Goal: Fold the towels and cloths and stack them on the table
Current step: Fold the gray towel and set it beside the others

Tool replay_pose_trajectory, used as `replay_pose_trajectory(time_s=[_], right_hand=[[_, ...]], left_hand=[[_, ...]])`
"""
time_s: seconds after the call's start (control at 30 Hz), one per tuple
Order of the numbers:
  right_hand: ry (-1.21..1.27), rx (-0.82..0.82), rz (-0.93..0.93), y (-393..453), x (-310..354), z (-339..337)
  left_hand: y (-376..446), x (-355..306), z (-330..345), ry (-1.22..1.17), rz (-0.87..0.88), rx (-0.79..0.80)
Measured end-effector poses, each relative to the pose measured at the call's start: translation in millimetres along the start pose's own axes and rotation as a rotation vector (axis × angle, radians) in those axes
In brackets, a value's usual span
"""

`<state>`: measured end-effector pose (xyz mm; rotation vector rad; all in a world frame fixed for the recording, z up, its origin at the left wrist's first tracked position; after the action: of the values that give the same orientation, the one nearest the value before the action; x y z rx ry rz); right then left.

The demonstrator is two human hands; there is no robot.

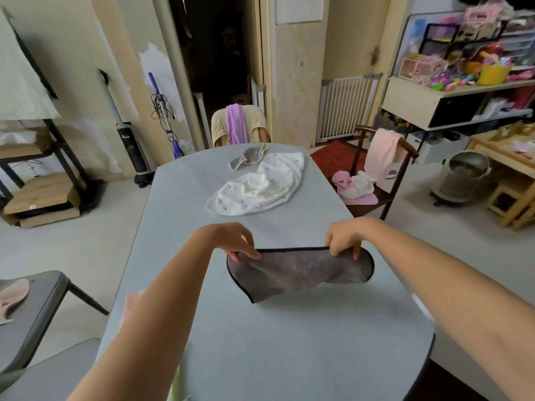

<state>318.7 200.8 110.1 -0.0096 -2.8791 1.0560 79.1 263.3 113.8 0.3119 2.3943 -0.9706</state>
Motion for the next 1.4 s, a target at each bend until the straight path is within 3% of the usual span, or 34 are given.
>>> replay_pose_trajectory(time_s=[0.13, 0.27, 0.37, 0.5, 0.67, 0.8, 1.1, 1.4], right_hand=[[-0.028, 0.281, 0.059, 1, -5, 27], [0.035, 0.322, 0.05, 15, 2, 56], [0.129, 0.186, 0.029, 33, 4, 75], [-0.007, -0.201, 0.017, 62, 3, 91], [-0.072, -0.538, 0.067, 94, 7, 121], [0.008, -0.601, 0.066, 111, 3, 128], [-0.139, -0.606, -0.096, 75, 8, 232], [-0.3, -0.655, -0.24, 23, 4, 291]], left_hand=[[1, 23, 37, -0.122, -0.276, 0.269], [8, 39, 54, -0.051, -0.316, 0.24], [21, 49, 71, 0.128, -0.247, 0.14], [40, 66, 90, 0.314, -0.122, -0.132], [64, 87, 102, 0.26, -0.097, -0.375], [86, 96, 99, 0.068, 0.035, -0.536], [49, 85, 234, 0.212, 0.225, -0.305], [28, 119, 294, 0.334, 0.09, -0.276]])
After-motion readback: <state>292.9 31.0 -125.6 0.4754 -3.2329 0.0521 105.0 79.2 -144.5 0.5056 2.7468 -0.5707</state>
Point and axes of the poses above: each hand's wrist, its own y-axis towards the middle knuckle, its own z-axis out of the palm, x = y × z, the point moved 6 cm from there along y, towards the middle knuckle, and after that the axes turned 13 degrees about -y, right-handed, at the moved point
